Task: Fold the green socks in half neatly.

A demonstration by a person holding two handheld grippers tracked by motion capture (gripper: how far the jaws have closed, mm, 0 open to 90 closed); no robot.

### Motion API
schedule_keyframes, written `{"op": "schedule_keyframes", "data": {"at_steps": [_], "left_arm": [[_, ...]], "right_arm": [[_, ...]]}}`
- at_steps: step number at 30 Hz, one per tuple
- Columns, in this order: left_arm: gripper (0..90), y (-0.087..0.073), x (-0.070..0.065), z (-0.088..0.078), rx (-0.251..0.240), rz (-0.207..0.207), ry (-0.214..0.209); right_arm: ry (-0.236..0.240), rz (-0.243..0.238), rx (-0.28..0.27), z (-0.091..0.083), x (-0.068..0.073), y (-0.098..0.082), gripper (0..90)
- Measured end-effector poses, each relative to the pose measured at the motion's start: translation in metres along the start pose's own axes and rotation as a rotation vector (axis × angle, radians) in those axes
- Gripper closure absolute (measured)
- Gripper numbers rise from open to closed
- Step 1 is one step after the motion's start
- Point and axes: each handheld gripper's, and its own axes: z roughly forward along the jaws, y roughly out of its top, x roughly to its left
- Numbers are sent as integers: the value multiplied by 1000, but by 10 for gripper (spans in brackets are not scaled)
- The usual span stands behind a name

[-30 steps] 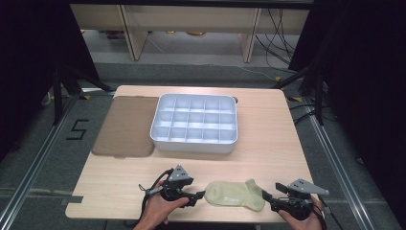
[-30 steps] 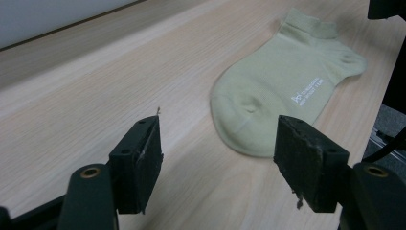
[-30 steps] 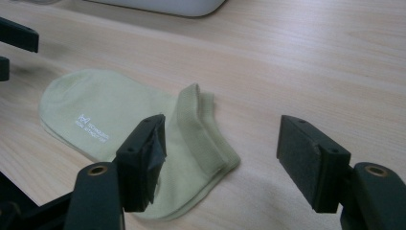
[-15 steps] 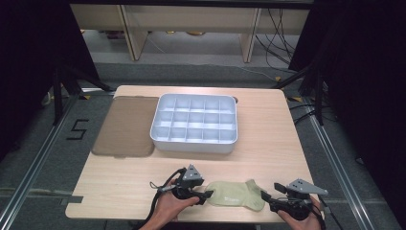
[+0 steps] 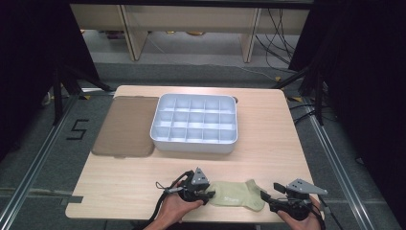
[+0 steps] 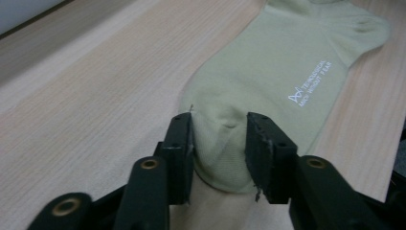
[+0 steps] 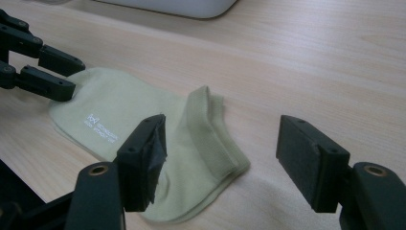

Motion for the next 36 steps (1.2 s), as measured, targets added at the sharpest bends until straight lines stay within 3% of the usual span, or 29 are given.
{"op": "schedule_keyframes", "data": {"at_steps": [1,2,5,7,10,11,12,14,15,16,17,18,20,21,23,24,25,28,30,31,36], "left_arm": [[738,-1,-1,0,-14,-20,-10],[772,-2,-1,1,-24,-24,-19],[837,-1,0,-2,-28,-4,-14],[842,-2,1,-2,-25,-8,-18],[845,-4,2,-8,-31,-39,-22],[846,-4,3,-11,-25,-16,-33],[847,-5,4,-13,-28,-30,-23],[848,-5,5,-16,-25,-16,-38],[848,-6,6,-22,-35,-30,-24],[848,-6,6,-22,-35,-30,-24],[848,-9,9,-28,-40,-38,-30],[848,-9,9,-28,-40,-38,-30],[848,-13,12,-33,-49,-50,-27],[848,-16,16,-39,-49,-45,-10],[848,-18,17,-44,-67,-70,-15],[848,-19,19,-47,-59,-63,-19],[848,-20,20,-49,-62,-74,-18],[847,-22,21,-54,-72,-78,-23],[848,-24,21,-60,-82,-101,-22],[848,-25,23,-62,-81,-92,-25],[848,-27,25,-70,-90,-101,-29]], "right_arm": [[11,10,-1,0,1,0,358],[12,-25,-13,1,-2,1,359],[28,-33,-27,2,-1,1,375],[20,-29,-16,0,0,1,382],[68,-48,-19,2,1,2,475],[74,-61,-14,3,2,2,512],[97,-61,-10,3,5,3,540],[114,-57,-16,5,8,3,576],[156,-69,-7,9,16,5,662],[160,-101,4,10,16,8,686],[166,-89,26,13,24,9,718],[181,-102,10,18,27,10,740],[191,-122,40,23,33,13,757],[204,-189,60,33,41,17,804],[218,-225,82,41,49,20,832],[221,-213,96,45,55,21,847],[238,-242,89,51,56,23,858],[251,-254,107,58,62,27,878],[265,-280,131,69,71,31,900],[270,-298,138,73,72,31,900],[272,-309,168,85,79,34,900]]}}
